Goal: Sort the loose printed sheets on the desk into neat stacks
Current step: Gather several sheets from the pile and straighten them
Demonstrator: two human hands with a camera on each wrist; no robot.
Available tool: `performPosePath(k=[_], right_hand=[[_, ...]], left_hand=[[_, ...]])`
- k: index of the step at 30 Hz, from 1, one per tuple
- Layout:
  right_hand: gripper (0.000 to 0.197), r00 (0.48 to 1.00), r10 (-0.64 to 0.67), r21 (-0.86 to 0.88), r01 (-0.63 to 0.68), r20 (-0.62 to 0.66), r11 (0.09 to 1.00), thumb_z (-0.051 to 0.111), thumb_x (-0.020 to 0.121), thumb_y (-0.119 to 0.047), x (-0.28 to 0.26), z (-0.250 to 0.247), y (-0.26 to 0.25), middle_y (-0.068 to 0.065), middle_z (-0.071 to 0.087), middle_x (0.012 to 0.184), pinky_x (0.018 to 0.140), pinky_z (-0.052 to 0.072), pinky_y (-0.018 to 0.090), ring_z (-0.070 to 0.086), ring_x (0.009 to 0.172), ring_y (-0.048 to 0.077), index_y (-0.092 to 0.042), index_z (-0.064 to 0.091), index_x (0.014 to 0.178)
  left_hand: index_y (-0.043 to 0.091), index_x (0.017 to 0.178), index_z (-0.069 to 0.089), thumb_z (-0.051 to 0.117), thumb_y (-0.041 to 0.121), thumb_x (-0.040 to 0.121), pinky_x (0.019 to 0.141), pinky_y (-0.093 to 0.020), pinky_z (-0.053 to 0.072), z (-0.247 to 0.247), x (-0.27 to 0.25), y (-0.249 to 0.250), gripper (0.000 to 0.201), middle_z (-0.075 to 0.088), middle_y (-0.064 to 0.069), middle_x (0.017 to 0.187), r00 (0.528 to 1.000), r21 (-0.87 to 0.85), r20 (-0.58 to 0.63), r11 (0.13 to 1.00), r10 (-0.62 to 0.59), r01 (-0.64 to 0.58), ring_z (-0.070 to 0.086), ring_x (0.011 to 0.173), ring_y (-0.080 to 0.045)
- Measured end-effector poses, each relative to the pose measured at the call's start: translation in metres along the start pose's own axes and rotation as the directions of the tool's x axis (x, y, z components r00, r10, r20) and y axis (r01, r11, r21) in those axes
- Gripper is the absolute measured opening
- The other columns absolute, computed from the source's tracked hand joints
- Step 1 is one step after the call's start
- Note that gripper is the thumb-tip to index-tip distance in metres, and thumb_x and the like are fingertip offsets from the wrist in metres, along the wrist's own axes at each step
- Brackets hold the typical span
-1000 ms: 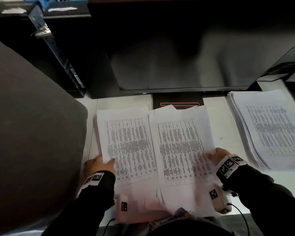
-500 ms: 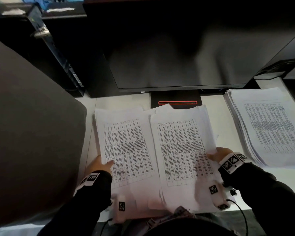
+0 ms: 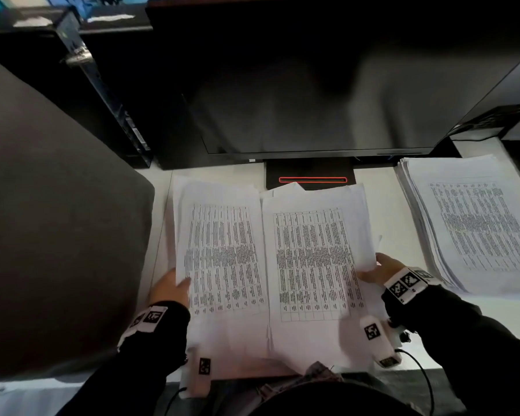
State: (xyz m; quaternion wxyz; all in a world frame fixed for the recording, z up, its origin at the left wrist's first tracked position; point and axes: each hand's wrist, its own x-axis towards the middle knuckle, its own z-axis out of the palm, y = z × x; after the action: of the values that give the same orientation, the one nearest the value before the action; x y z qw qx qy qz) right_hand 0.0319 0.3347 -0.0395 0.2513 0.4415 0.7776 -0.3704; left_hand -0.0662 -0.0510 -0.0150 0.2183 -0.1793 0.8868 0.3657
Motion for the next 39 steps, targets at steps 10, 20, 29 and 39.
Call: performPosePath(k=[10, 20, 29, 39], right_hand=[[0.047, 1.000, 0.003, -0.182, -0.003, -0.002, 0.983, 0.059, 0.087, -0.031, -0.011, 0.002, -0.009, 0.014, 0.058, 0.125, 0.089, 0.042, 0.031, 0.055, 0.114, 0.029, -0.004, 0.051, 0.124], [0.045, 0.996, -0.082, -0.082, 0.078, -0.042, 0.994, 0.061, 0.085, -0.014, -0.016, 0.005, -0.020, 0.015, 0.058, 0.124, 0.097, 0.043, 0.035, 0.055, 0.114, 0.030, -0.005, 0.046, 0.127], [0.047, 0.973, -0.229, 0.134, 0.229, -0.016, 0.964, 0.067, 0.081, -0.008, -0.038, 0.000, -0.032, 0.014, 0.063, 0.120, 0.090, 0.044, 0.027, 0.060, 0.107, 0.026, -0.007, 0.052, 0.126], [0.021, 0.950, -0.307, 0.321, 0.309, -0.058, 0.895, 0.049, 0.089, -0.013, -0.070, 0.002, -0.056, 0.015, 0.066, 0.112, 0.100, 0.043, 0.047, 0.059, 0.107, 0.031, -0.014, 0.063, 0.105]], left_hand=[[0.013, 0.098, 0.058, 0.049, 0.024, 0.090, 0.075, -0.036, 0.044, -0.101, -0.013, 0.059, 0.016, 0.063, -0.021, 0.094, 0.866, 0.184, -0.354, 0.934, 0.354, -0.307, 0.060, 0.087, -0.036], [0.020, 0.097, 0.058, 0.063, 0.037, 0.080, 0.075, -0.037, 0.050, -0.137, -0.032, 0.093, 0.024, 0.062, -0.006, 0.088, 0.798, -0.106, -0.389, 0.838, 0.460, -0.535, 0.060, 0.077, -0.022], [0.013, 0.108, 0.057, 0.051, 0.019, 0.092, 0.077, -0.024, 0.040, 0.008, -0.035, 0.071, 0.018, 0.062, -0.001, 0.097, 0.979, -0.220, 0.076, 0.961, 0.188, -0.167, 0.059, 0.090, -0.019], [0.016, 0.133, 0.041, 0.046, 0.018, 0.095, 0.099, -0.027, 0.034, 0.039, -0.039, 0.075, 0.039, 0.053, -0.005, 0.131, 0.957, -0.238, 0.256, 0.969, 0.133, -0.070, 0.050, 0.112, -0.019]])
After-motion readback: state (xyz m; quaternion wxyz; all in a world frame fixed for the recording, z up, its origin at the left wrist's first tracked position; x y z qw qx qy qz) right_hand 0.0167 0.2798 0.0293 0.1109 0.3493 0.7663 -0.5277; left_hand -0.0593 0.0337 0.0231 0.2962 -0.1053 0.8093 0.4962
